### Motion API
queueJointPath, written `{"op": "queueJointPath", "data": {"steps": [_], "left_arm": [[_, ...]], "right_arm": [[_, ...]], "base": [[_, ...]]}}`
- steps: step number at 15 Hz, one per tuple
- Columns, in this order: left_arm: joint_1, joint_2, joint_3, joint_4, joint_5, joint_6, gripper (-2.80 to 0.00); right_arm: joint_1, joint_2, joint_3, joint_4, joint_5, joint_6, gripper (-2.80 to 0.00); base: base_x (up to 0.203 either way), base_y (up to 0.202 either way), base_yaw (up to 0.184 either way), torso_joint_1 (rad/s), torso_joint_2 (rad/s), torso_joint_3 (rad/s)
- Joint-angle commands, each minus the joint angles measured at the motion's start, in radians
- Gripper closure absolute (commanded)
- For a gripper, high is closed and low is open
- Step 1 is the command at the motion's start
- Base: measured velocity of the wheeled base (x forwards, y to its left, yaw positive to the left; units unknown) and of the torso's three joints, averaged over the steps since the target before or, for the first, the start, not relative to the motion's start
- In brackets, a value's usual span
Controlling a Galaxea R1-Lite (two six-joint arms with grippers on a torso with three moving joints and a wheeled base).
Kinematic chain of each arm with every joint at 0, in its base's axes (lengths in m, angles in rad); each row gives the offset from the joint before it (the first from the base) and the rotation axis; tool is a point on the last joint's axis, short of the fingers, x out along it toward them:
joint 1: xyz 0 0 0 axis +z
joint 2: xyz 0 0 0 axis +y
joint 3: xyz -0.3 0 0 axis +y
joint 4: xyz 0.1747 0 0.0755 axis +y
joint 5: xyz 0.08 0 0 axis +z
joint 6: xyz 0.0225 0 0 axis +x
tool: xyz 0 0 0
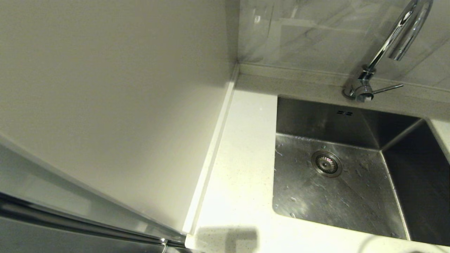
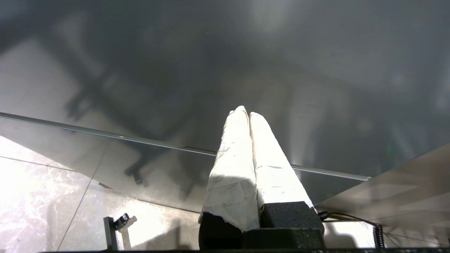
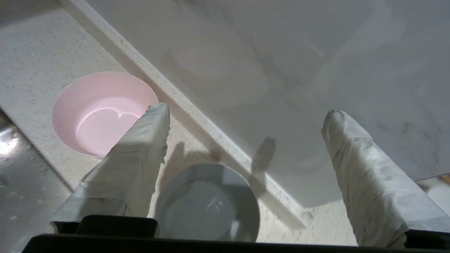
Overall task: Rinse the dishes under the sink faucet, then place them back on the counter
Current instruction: Place the plate on the table
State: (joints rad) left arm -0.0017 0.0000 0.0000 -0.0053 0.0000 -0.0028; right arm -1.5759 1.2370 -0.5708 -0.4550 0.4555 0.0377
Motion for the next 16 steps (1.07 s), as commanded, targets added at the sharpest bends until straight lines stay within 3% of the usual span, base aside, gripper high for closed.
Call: {"op": "queueJointPath", "data": {"steps": [1,5,7,10,12,16], "left_arm": [[0.0,0.0,0.003,-0.001,0.0,0.0,0.0],[0.0,0.0,0.003,-0.001,0.0,0.0,0.0],[0.0,0.0,0.003,-0.001,0.0,0.0,0.0],[0.0,0.0,0.002,-0.001,0.0,0.0,0.0],[0.0,0.0,0.003,-0.001,0.0,0.0,0.0],[0.0,0.0,0.002,-0.001,0.0,0.0,0.0]], "right_arm": [[-0.001,-0.029,-0.201,0.432,0.014,0.014,-2.8],[-0.001,-0.022,-0.725,1.328,0.089,0.033,-2.8],[-0.001,-0.009,-0.874,1.627,0.111,0.02,-2.8],[0.002,0.009,-0.945,1.82,0.122,-0.047,-2.8],[0.009,0.025,-0.982,1.969,0.131,-0.143,-2.8],[0.029,0.049,-0.987,1.985,0.224,-0.367,-2.8]], "base": [[0.0,0.0,0.0,0.0,0.0,0.0],[0.0,0.0,0.0,0.0,0.0,0.0],[0.0,0.0,0.0,0.0,0.0,0.0],[0.0,0.0,0.0,0.0,0.0,0.0],[0.0,0.0,0.0,0.0,0.0,0.0],[0.0,0.0,0.0,0.0,0.0,0.0]]}}
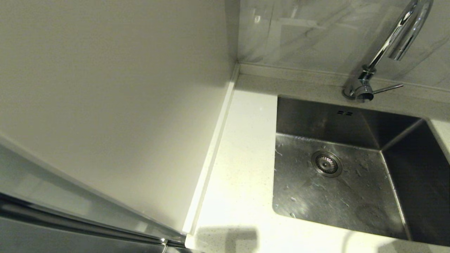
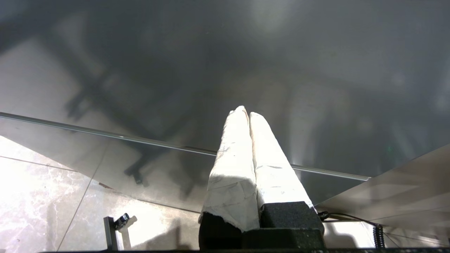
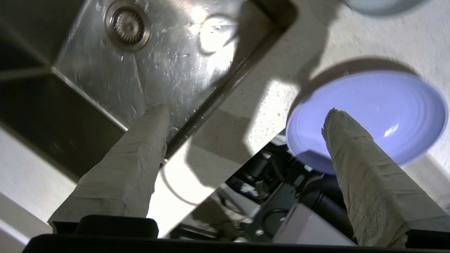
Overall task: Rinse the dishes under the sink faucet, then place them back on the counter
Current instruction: Place the plate on the table
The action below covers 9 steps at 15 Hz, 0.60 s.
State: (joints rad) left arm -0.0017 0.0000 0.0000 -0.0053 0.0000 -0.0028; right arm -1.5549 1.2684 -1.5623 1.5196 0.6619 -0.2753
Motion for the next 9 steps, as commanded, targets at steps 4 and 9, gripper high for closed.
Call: {"op": "queueJointPath", "data": {"steps": [4,9], "left_arm": [[0.0,0.0,0.003,-0.001,0.0,0.0,0.0],[0.0,0.0,0.003,-0.001,0.0,0.0,0.0]], "right_arm": [[0.023,0.046,0.038,0.01,0.071,-0.12,-2.8],[0.022,0.036,0.087,0.01,0.068,-0.151,0.0]], "base": [[0.0,0.0,0.0,0.0,0.0,0.0],[0.0,0.0,0.0,0.0,0.0,0.0]]}}
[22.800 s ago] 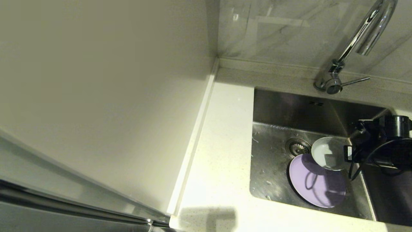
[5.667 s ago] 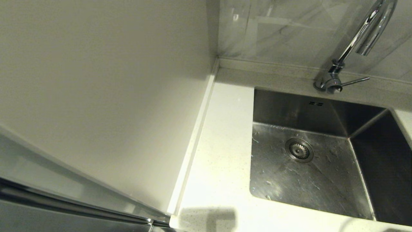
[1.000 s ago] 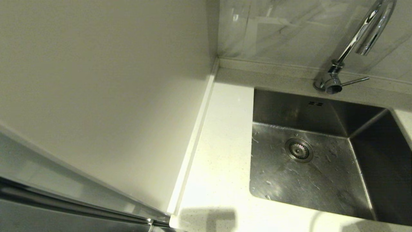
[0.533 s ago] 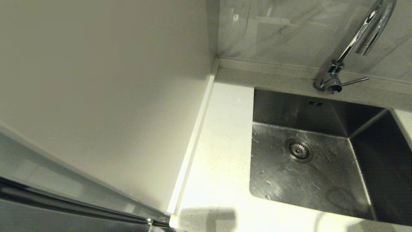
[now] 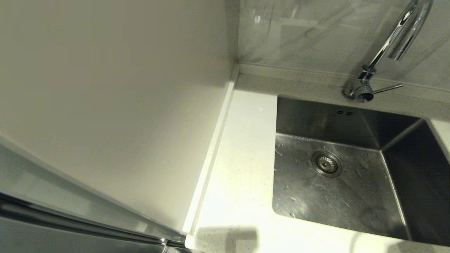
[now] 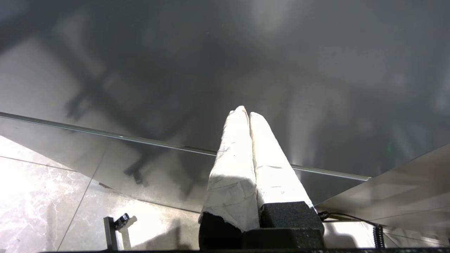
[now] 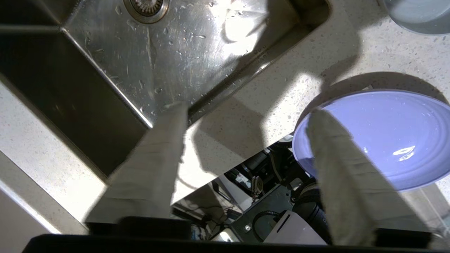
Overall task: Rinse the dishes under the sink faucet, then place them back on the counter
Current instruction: Place the plate on the table
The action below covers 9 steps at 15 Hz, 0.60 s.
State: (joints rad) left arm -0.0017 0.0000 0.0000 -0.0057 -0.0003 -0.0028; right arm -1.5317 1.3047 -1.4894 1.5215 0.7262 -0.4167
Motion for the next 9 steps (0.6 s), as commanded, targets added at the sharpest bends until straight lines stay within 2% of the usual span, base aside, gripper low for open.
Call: {"op": "queueJointPath", "data": {"steps": [1,4,6,9], "left_arm": [[0.0,0.0,0.002,0.0,0.0,0.0,0.0],[0.0,0.0,0.003,0.0,0.0,0.0,0.0],[0.0,0.0,0.003,0.0,0.0,0.0,0.0],[0.0,0.0,0.003,0.0,0.0,0.0,0.0]], "right_arm": [[-0.003,-0.006,0.03,0.009,-0.006,-0.011,0.0],[-0.023,-0.014,0.059,0.009,-0.146,-0.01,0.0],[-0.035,-0.015,0.079,0.009,-0.208,-0.01,0.0],[-0.038,-0.026,0.078,0.009,-0.208,-0.025,0.0]], "base": [[0.0,0.0,0.0,0.0,0.0,0.0],[0.0,0.0,0.0,0.0,0.0,0.0],[0.0,0.0,0.0,0.0,0.0,0.0],[0.0,0.0,0.0,0.0,0.0,0.0]]}}
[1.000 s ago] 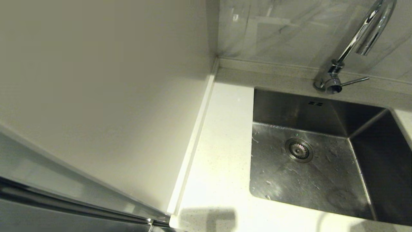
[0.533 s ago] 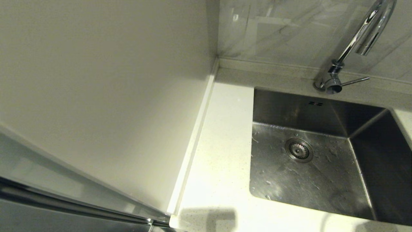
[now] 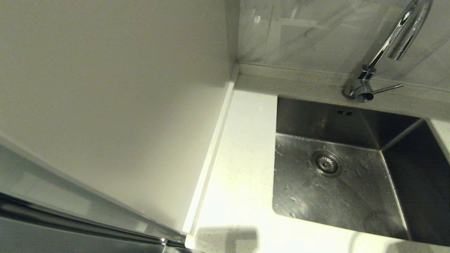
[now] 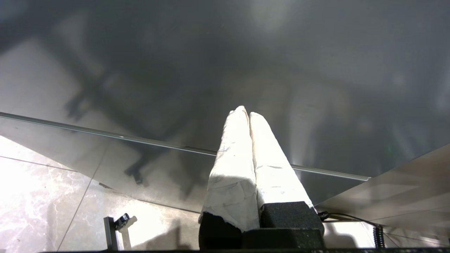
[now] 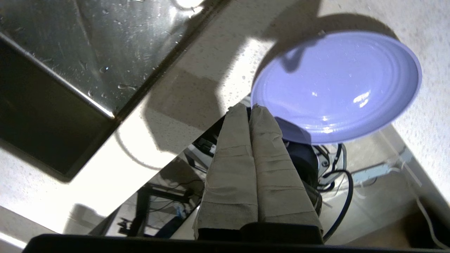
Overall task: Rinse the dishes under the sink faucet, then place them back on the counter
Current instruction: Place the plate on the table
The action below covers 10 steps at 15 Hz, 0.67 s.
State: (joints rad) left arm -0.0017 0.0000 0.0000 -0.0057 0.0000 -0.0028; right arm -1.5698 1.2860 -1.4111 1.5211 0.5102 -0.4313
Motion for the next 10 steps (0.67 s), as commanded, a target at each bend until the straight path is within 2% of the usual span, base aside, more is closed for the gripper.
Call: {"op": "queueJointPath", "data": {"steps": [1,3,5,8,10], "left_arm": [[0.0,0.0,0.003,0.0,0.0,0.0,0.0],[0.0,0.0,0.003,0.0,0.0,0.0,0.0],[0.0,0.0,0.003,0.0,0.0,0.001,0.0],[0.0,0.0,0.003,0.0,0.0,0.0,0.0],[0.0,0.0,0.003,0.0,0.0,0.0,0.0]], "right_arm": [[0.007,-0.013,0.001,0.009,0.041,-0.043,0.0],[0.041,-0.035,0.01,0.009,0.135,-0.103,0.0],[0.117,-0.067,0.019,0.009,0.19,-0.12,0.0],[0.301,-0.118,0.014,0.009,0.214,-0.115,0.0],[0.44,-0.169,-0.011,0.009,0.217,-0.059,0.0]], "base": [[0.0,0.0,0.0,0.0,0.0,0.0],[0.0,0.0,0.0,0.0,0.0,0.0],[0.0,0.0,0.0,0.0,0.0,0.0],[0.0,0.0,0.0,0.0,0.0,0.0],[0.0,0.0,0.0,0.0,0.0,0.0]]}}
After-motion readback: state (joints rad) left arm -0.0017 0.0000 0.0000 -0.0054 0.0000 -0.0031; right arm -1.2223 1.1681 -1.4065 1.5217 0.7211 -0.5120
